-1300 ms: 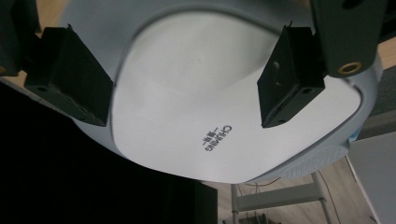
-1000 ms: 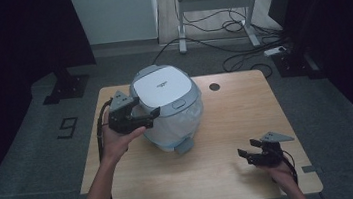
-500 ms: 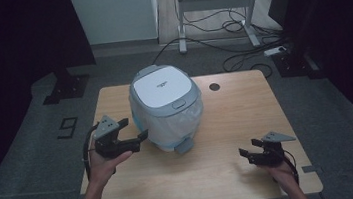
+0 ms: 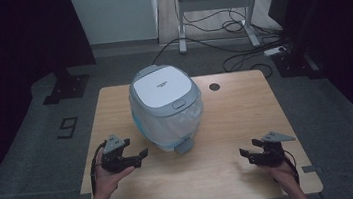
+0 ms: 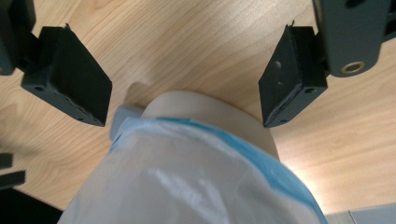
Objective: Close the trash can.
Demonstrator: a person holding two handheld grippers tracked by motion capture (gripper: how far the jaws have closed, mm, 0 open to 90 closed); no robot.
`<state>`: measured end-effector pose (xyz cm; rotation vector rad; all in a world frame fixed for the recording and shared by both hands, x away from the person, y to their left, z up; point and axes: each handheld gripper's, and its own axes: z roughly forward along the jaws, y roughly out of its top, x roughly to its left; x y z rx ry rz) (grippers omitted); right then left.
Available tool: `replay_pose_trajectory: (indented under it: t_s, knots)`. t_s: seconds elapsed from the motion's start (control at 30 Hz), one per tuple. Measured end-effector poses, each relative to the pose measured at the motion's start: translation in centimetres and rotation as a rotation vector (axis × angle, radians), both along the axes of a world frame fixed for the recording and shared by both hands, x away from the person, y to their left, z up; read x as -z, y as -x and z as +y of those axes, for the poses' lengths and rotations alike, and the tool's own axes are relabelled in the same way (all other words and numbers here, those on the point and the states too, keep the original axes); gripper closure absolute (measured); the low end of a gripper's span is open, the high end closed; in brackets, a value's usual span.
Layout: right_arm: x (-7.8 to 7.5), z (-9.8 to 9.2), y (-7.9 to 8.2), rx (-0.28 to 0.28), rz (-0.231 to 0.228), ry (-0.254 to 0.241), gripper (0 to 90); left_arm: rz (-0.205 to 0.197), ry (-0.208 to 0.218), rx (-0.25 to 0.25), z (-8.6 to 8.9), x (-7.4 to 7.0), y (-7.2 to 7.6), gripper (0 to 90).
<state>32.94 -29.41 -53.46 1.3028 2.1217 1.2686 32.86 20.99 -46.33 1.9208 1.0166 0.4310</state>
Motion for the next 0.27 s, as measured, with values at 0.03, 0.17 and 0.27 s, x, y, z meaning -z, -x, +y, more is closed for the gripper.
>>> replay_pose_trajectory:
  t_s: [0.03, 0.17, 0.27]
  knots:
    - [0.00, 0.00, 0.00, 0.000, 0.000, 0.000, 25.1, 0.003, -0.003, -0.002, -0.08, 0.22, -0.08, 17.4]
    - [0.00, -0.03, 0.00, 0.001, -0.001, 0.001, 25.1, 0.004, -0.012, 0.003, -0.37, 0.46, -0.24, 17.4]
    - [-0.02, -0.08, -0.01, 0.002, -0.002, 0.002, 25.1, 0.002, -0.007, 0.002, -0.38, 0.43, -0.24, 17.3]
